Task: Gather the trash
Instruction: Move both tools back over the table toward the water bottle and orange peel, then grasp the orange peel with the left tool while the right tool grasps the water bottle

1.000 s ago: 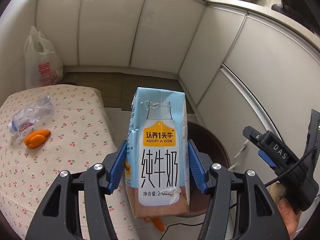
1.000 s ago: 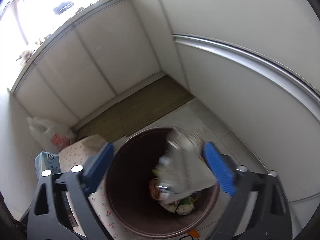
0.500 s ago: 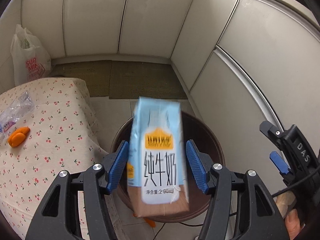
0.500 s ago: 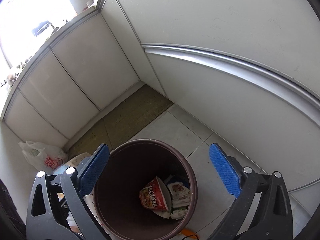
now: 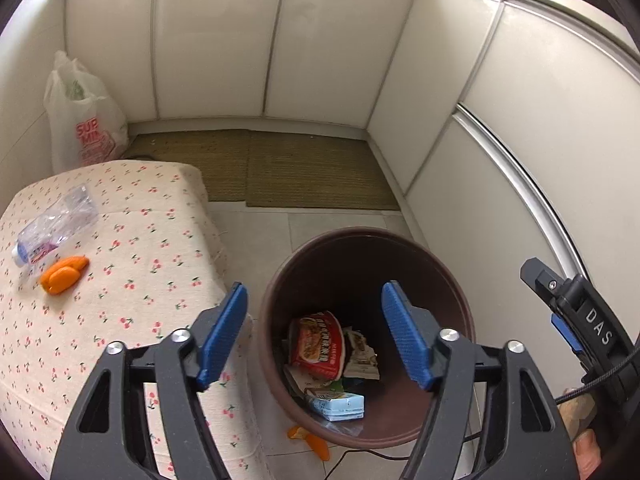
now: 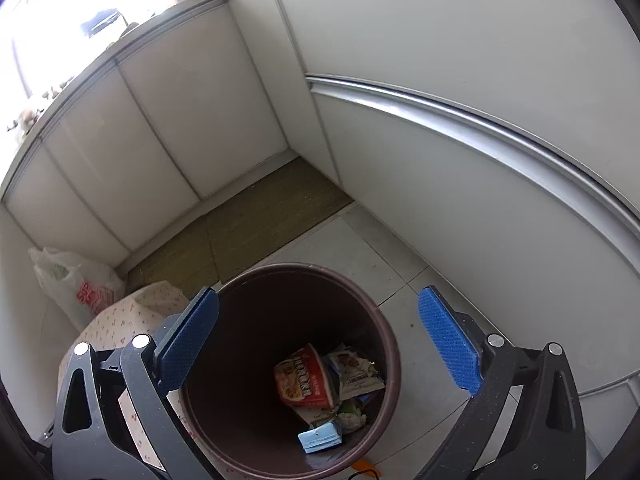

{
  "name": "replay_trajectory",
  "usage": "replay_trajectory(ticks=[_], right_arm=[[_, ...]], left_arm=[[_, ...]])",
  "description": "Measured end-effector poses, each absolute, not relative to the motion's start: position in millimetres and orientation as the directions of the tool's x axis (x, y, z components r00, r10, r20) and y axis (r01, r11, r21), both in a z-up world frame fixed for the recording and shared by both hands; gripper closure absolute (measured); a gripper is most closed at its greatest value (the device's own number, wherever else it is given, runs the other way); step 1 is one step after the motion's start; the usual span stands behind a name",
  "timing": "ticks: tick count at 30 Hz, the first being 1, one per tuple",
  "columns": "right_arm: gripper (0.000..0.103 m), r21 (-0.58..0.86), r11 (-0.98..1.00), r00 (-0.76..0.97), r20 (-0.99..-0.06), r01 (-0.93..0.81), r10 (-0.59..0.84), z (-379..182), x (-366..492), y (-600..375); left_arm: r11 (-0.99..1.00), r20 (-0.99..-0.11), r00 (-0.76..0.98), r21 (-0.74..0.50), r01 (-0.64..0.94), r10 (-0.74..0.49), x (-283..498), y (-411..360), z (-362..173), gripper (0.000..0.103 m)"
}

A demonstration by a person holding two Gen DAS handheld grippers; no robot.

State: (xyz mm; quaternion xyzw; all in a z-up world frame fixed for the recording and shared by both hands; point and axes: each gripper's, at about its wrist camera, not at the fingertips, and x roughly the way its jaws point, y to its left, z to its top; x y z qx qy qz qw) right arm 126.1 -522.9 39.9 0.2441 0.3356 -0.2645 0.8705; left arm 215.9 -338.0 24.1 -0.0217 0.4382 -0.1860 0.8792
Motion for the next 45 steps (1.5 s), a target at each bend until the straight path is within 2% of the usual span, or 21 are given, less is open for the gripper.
replay_trajectory(ticks=[21,33,40,45], right_arm=[[0.007,0.098,0.869,0.603,-0.757,0.485,-0.251,25.9,176.0,-450.6],[0.007,-0.023,0.942,0.575,-0.787,0.334,-0.222,7.7,220.2,-379.6],[0.007,-0.087,0.963,0.563,-0.796,0.255,-0.221,-1.0,233.0,-346.9],[0.007,-0.115,0.971,0.561,-0.800,0.208,-0.215,-6.9,239.8,-326.4]], left_arm=[[0.965,-0.796,0.546,-0.219,0.141,-0.260,241.0,-249.4,2.6,0.030],[0.973,-0.829,0.517,-0.230,0.033,-0.214,262.4,-181.8,-24.3,0.029],[0.984,-0.847,0.514,-0.174,-0.031,-0.134,282.9,-136.6,-42.1,0.029],[0.998,-0.868,0.495,-0.062,-0.014,-0.047,302.2,-117.1,-61.0,0.029]])
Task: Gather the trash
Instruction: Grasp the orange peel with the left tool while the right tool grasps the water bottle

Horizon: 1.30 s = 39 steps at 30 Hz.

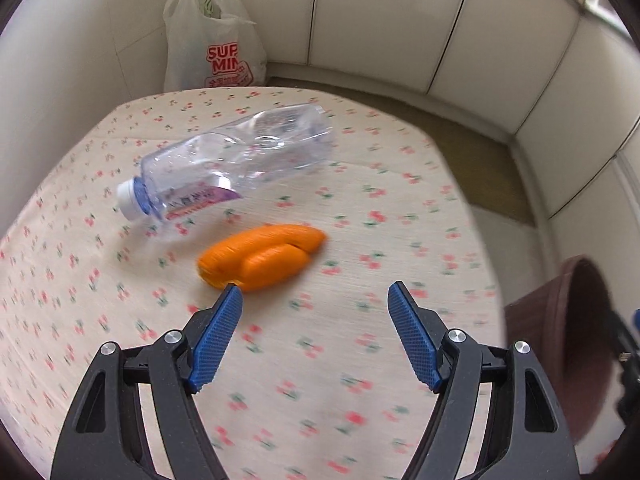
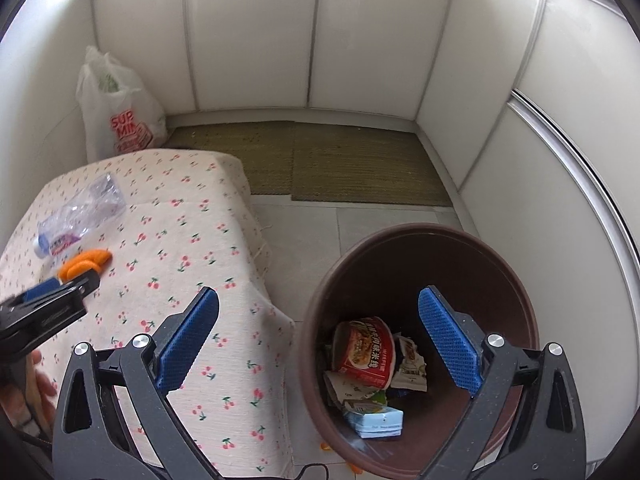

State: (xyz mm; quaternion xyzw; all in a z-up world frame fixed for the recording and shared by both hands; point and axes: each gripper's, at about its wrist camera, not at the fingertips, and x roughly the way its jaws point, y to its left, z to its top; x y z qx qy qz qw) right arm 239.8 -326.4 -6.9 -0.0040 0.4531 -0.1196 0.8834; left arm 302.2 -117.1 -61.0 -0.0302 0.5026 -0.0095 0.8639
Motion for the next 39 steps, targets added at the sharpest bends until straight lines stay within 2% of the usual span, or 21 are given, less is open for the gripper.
replay_trajectory(ticks=[8,13,14,16,19,21,24,28,30,34,39], right_arm=[[0.007,-0.144,0.974,0.563,-0.797,0.177,-0.220,-9.6,243.3,-311.7],[0.007,-0.163,0.970,0.589,-0.772,0.180,-0.239,-4.4,240.8,-309.5],[0.007,-0.166,0.970,0.591,-0.770,0.176,-0.239,-4.3,241.1,-308.8],[0.007,-0.159,0.974,0.590,-0.776,0.161,-0.224,-4.9,241.8,-306.3],[0.007,-0.141,0.983,0.600,-0.779,0.117,-0.183,-5.5,241.9,-297.2],[0.007,-0.137,0.987,0.612,-0.775,0.083,-0.159,-4.5,242.3,-288.4],[0.007,-0.121,0.993,0.668,-0.739,-0.003,-0.088,2.3,239.1,-267.5],[0.007,-0.167,0.972,0.720,-0.694,-0.164,0.002,9.7,242.4,-225.2],[0.007,-0.263,0.917,0.725,-0.687,-0.299,0.039,8.0,249.2,-189.0],[0.007,-0.545,0.637,0.737,-0.674,-0.545,0.054,-7.7,265.3,-113.3],[0.007,-0.694,0.218,0.720,-0.691,-0.687,0.068,-35.5,283.1,-59.6]], left_arm=[[0.990,-0.878,0.476,0.110,0.094,0.052,331.2,-107.4,-87.5,0.029],[0.987,-0.889,0.456,0.101,0.126,0.032,351.3,-101.2,-98.1,0.031],[0.985,-0.891,0.452,0.114,0.129,0.043,354.5,-101.9,-100.8,0.034],[0.985,-0.887,0.459,0.115,0.128,0.044,359.4,-94.8,-102.6,0.052],[0.995,-0.893,0.448,-0.008,0.097,-0.051,364.7,-73.7,-97.9,0.073],[0.991,-0.886,0.444,-0.120,0.054,-0.131,360.3,-51.5,-92.0,0.081],[0.973,-0.870,0.444,-0.229,0.021,-0.215,340.9,-21.2,-80.7,0.086],[0.938,-0.819,0.478,-0.347,0.027,-0.317,293.8,26.4,-47.3,0.086],[0.927,-0.793,0.509,-0.374,0.024,-0.334,270.5,52.2,-29.9,0.087],[0.898,-0.743,0.562,-0.440,0.002,-0.365,229.0,101.8,-5.2,0.087],[0.899,-0.732,0.596,-0.437,-0.038,-0.331,202.5,145.2,-16.9,0.087]])
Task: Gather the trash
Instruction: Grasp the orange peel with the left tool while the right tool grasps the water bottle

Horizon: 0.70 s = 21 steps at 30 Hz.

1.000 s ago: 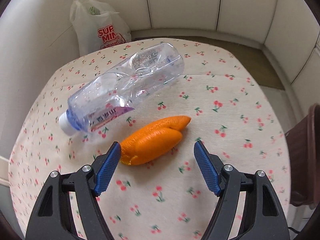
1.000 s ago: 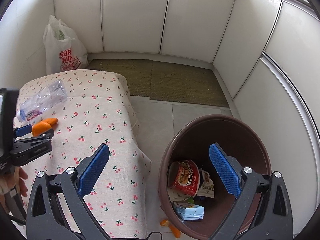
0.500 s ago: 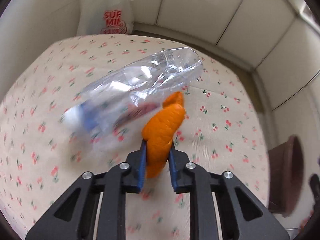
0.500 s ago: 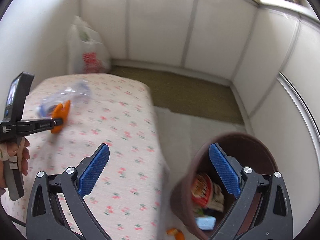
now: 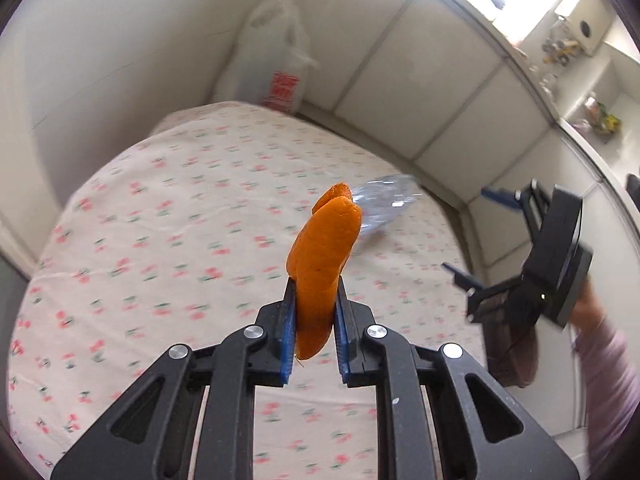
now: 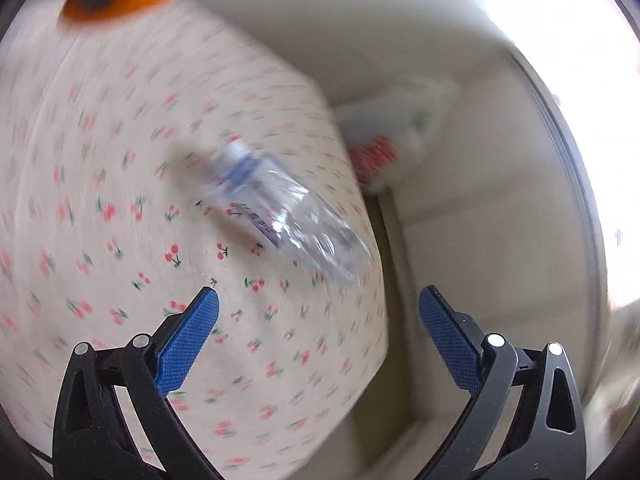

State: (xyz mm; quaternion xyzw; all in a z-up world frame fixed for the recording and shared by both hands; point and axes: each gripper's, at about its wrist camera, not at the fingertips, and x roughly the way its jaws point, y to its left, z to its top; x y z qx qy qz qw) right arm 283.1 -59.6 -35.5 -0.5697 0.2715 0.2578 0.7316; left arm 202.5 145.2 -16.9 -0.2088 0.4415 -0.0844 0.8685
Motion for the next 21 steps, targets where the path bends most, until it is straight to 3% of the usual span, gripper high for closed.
replay_trajectory(ticks=[8,14,17,21], right_arm=[[0.007,-0.580,-0.114,0.578,-0.814,-0.807,0.050,-89.2,326.1,-2.5],[0.007,-0.477,-0.175,0.478,-0.877,-0.861,0.038,-110.9,352.7,17.9],[0.007,-0.403,-0.124,0.405,-0.914,-0.907,0.007,-113.9,369.1,20.0],[0.008,-0.285,0.176,0.277,-0.959,-0.942,-0.069,-118.3,398.2,11.9]], left_arm=[[0.865,-0.766,0.530,-0.488,-0.113,-0.363,217.1,173.2,-39.6,0.086],[0.860,-0.765,0.507,-0.502,-0.085,-0.397,217.0,167.9,-38.3,0.086],[0.861,-0.766,0.502,-0.503,-0.081,-0.401,217.0,168.6,-40.7,0.086],[0.846,-0.767,0.494,-0.522,-0.106,-0.411,218.7,175.2,-46.1,0.086]])
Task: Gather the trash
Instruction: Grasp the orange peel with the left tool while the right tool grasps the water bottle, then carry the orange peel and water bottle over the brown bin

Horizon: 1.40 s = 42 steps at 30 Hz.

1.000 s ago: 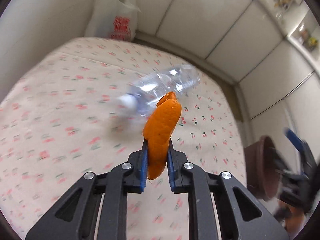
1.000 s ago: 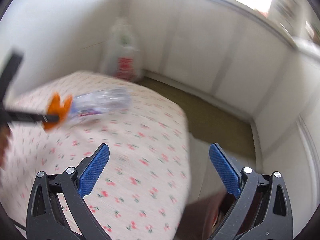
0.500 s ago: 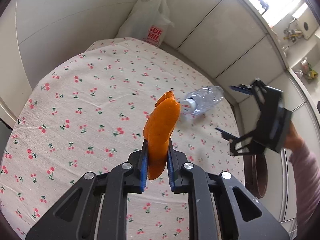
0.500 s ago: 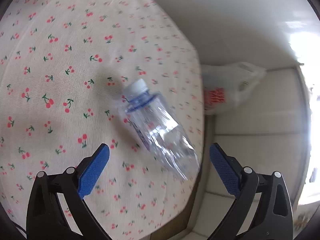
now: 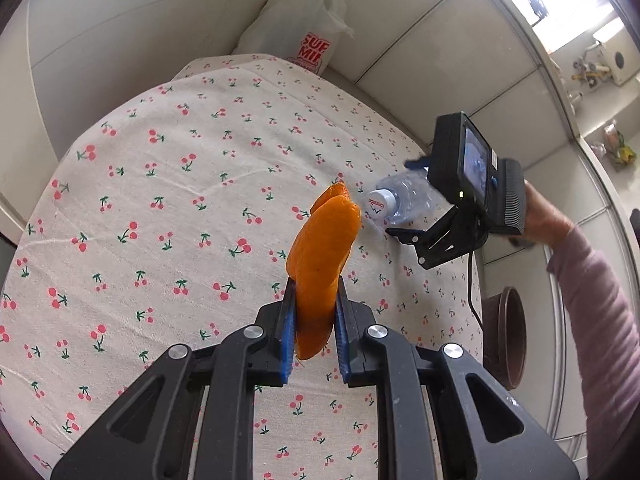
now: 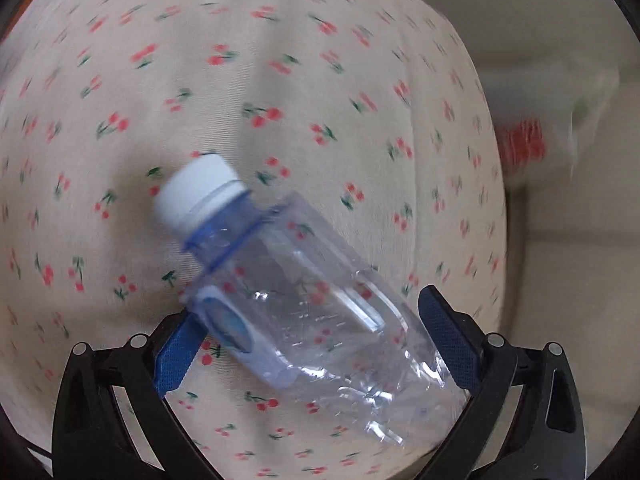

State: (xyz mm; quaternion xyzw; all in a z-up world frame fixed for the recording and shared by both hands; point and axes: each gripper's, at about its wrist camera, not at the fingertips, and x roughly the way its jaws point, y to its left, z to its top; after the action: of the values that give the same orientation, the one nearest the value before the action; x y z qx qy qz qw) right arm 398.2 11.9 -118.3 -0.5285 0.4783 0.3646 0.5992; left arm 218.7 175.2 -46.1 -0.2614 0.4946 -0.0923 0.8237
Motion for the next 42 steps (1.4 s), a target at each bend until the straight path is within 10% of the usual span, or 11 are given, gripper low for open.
replay_trajectory(ticks=[5,16,42], right_arm=[[0.028,-0.250,0.434,0.243,-0.967,-0.866,-0.073,-112.8,395.1,0.2],[0.036,-0.180,0.899,0.303,-0.951,-0.400,-0.056,-96.2,353.8,-39.7],[0.036,-0.043,0.981,0.723,-0.683,-0.188,0.109,57.4,152.9,-189.2]], left_arm=[[0.842,-0.758,0.514,-0.526,-0.117,-0.402,217.9,179.1,-41.5,0.086],[0.820,-0.720,0.566,-0.558,-0.127,-0.402,214.6,184.8,-26.2,0.086],[0.867,-0.675,0.649,-0.495,-0.045,-0.352,169.8,87.6,2.4,0.086]])
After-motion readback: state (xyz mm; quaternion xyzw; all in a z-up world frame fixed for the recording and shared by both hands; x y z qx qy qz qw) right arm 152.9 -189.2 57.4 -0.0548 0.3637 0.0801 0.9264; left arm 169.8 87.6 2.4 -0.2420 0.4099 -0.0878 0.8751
